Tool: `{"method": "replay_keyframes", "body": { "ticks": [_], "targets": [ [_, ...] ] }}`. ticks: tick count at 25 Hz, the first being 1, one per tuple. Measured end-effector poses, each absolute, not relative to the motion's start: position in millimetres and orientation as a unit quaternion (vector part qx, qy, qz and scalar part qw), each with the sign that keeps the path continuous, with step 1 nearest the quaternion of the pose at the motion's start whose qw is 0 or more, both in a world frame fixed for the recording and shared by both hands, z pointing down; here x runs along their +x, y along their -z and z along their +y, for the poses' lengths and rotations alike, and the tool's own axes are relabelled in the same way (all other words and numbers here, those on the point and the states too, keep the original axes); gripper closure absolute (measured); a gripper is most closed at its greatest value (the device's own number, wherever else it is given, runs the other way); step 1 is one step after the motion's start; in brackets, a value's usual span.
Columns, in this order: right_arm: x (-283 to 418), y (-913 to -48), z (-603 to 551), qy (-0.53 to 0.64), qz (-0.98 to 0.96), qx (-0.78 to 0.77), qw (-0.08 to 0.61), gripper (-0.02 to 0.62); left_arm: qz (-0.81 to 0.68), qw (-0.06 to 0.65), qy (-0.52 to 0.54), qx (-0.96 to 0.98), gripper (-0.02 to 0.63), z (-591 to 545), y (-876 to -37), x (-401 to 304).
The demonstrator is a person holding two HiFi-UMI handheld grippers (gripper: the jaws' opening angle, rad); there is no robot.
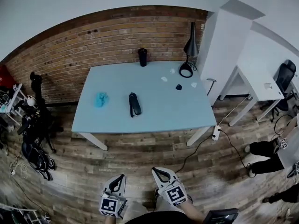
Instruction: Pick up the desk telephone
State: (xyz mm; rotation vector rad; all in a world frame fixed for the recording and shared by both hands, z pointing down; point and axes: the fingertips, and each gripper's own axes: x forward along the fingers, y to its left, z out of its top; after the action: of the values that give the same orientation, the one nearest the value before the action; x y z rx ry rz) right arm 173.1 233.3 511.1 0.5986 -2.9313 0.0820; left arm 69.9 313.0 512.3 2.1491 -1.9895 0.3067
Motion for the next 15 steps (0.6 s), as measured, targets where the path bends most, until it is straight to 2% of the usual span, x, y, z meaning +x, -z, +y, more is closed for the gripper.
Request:
{"method": "replay_keyframes", "body": {
  "ticks": [4,15],
  "targets": [
    [153,-519,223,-0.048,-0.976,0.201,0.075,0.572,-0.661,0.102,-0.116,0.734,0.592,311,-522,59],
    [77,-499,187,-0.009,-0.966,0.237,0.105,0.573,-0.623,0.101,-0.076,0.772,0.592,258,-523,-20]
  ]
}}
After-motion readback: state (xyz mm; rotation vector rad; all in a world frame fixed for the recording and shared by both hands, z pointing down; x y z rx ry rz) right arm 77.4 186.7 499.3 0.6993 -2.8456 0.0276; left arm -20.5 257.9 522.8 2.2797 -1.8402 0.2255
